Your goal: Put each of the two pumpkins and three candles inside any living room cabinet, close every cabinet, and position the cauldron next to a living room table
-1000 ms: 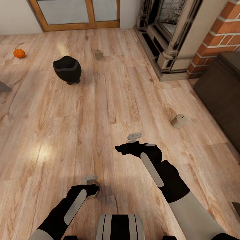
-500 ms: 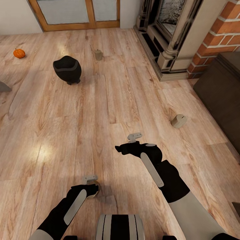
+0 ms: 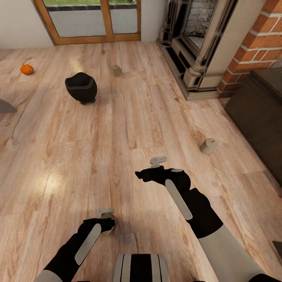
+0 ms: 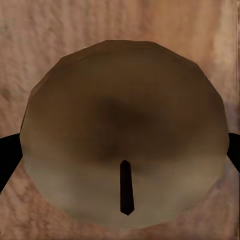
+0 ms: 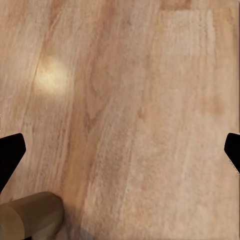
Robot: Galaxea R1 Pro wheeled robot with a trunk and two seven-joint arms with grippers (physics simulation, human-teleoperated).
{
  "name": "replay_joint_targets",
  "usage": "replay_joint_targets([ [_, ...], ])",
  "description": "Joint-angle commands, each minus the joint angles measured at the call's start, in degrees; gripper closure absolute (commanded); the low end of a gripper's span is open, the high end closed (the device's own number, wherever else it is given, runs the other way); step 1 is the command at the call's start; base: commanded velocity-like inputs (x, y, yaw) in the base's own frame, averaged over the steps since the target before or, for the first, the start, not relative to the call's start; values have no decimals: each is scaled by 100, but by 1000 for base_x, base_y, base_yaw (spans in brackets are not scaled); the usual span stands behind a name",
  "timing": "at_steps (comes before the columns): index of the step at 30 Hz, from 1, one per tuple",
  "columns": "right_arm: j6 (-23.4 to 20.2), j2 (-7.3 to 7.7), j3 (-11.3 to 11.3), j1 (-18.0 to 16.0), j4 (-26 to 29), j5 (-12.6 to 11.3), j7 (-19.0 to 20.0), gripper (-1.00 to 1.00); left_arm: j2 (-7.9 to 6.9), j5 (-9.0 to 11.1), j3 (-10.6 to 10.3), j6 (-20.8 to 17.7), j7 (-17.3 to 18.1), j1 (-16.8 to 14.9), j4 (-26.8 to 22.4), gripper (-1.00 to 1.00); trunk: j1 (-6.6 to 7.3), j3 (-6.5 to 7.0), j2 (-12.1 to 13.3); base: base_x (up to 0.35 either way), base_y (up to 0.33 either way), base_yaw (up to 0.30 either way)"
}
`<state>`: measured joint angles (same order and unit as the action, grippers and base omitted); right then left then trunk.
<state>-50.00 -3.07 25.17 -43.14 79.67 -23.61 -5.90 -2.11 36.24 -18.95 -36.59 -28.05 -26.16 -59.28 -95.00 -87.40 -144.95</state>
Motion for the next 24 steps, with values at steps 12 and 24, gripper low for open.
replay_joint_targets([
  [12, -18, -1, 0, -2, 5, -52, -68, -100, -36, 55, -21, -21, -44, -3, -30, 100, 31, 263, 15, 0, 0, 0],
  [24, -8, 8, -43, -3, -288, -52, -39, -100, -188, 103, 182, -129, -71, -12, -364, 100, 47, 396, 23, 0, 0, 0],
])
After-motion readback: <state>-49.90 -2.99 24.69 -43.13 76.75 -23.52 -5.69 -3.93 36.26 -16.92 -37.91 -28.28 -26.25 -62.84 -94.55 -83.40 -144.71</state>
